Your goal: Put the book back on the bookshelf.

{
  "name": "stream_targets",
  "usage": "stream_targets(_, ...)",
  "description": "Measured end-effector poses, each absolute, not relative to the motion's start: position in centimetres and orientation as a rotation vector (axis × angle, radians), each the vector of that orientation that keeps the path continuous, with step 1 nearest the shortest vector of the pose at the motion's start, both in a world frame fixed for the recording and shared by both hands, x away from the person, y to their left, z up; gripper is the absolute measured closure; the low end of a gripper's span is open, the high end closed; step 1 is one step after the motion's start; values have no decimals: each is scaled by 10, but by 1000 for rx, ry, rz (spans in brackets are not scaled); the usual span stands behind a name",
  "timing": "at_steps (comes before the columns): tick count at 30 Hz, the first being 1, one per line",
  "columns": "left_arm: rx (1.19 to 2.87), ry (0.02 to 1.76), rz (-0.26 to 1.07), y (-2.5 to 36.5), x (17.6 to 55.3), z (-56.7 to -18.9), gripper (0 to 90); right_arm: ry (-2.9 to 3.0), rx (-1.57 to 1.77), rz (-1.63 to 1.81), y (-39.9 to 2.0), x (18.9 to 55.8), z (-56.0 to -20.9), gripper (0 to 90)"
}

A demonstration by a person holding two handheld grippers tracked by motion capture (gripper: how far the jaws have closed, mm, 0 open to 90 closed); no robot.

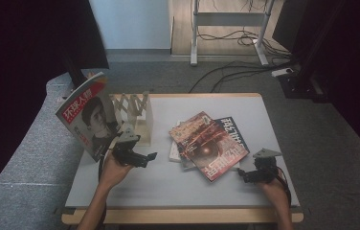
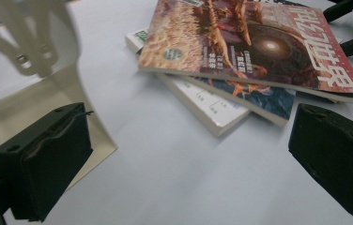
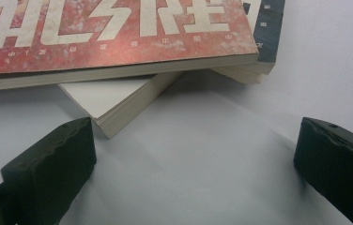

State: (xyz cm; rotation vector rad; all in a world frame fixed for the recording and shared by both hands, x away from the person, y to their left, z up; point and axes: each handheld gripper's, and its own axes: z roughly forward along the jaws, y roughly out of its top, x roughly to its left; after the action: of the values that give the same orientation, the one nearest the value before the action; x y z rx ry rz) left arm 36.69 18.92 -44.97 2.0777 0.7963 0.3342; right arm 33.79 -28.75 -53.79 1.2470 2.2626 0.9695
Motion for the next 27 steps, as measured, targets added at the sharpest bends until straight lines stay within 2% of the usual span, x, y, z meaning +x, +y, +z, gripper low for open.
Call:
stream_targets(15, 2133, 716, 253, 131, 398, -453, 0, 2264, 1243, 968, -287, 338, -538, 0)
stream_targets(27, 2187, 684, 279, 104, 420, -458, 0, 2259, 1238, 975, -287, 337, -537, 14)
